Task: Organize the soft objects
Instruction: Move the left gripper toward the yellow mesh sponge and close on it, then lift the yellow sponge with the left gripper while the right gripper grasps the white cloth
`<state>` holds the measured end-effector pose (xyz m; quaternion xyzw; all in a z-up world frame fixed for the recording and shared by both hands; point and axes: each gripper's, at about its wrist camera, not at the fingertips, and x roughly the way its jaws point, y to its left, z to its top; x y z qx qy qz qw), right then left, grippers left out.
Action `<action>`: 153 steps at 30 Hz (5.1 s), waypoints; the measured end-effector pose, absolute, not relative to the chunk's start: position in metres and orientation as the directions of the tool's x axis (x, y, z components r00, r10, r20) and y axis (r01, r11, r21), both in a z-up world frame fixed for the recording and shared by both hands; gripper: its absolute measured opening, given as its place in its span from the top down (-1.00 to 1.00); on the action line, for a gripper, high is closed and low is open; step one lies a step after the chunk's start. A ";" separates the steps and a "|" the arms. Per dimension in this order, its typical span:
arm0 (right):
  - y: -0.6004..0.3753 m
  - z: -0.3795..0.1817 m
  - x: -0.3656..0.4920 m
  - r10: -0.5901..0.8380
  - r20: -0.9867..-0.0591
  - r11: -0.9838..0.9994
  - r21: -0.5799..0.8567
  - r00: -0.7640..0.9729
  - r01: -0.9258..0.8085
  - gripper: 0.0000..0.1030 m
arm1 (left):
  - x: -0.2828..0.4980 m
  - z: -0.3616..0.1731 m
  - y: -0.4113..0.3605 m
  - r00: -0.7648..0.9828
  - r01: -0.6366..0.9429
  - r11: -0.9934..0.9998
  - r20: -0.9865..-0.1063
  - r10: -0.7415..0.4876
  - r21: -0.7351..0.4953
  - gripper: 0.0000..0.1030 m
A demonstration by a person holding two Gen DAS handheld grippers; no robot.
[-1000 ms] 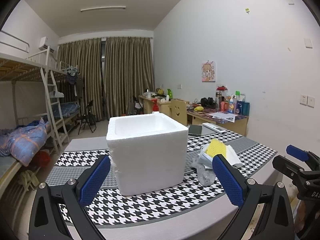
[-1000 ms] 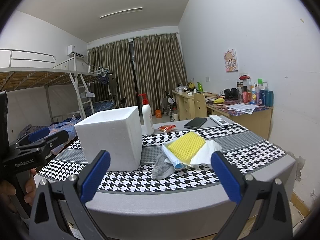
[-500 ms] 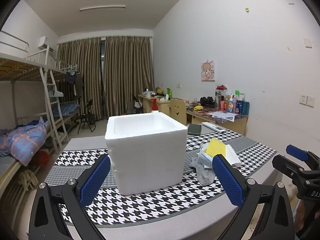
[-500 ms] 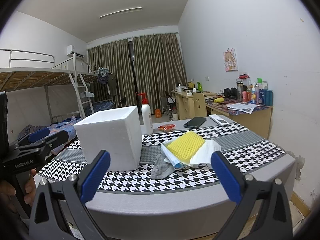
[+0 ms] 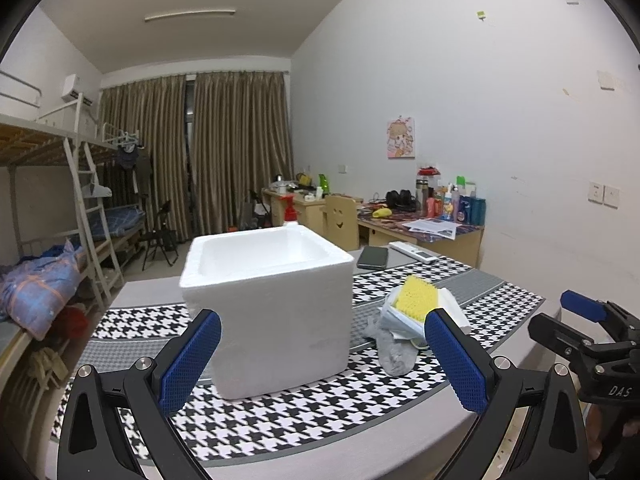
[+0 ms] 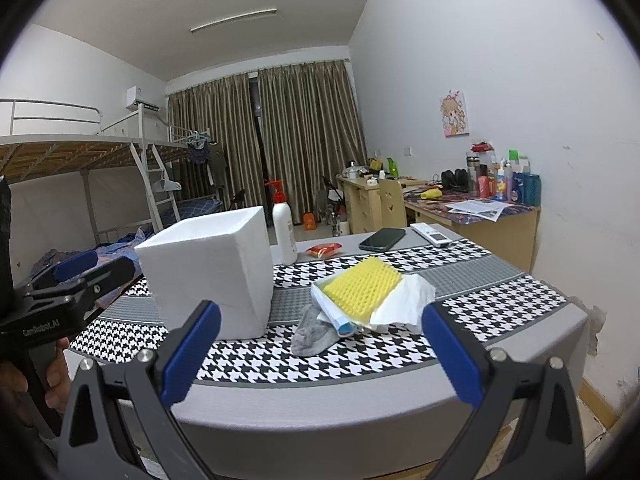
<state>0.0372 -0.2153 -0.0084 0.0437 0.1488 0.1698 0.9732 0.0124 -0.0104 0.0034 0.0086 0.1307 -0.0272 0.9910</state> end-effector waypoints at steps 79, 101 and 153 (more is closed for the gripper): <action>-0.304 -0.069 0.210 0.303 -0.572 0.949 0.253 0.762 -0.187 -0.98 | 0.250 -0.073 -0.139 0.670 0.306 0.952 -0.709 -0.220 -0.006 -0.11; -0.293 -0.072 0.228 0.329 -0.596 0.943 0.250 0.732 -0.220 -0.98 | 0.262 -0.089 -0.136 0.630 0.337 0.941 -0.745 -0.221 0.005 1.00; -0.262 -0.096 0.253 0.387 -0.708 0.921 0.271 0.591 -0.280 0.67 | 0.231 -0.035 -0.105 0.739 0.328 0.943 -0.606 -0.294 -0.057 0.79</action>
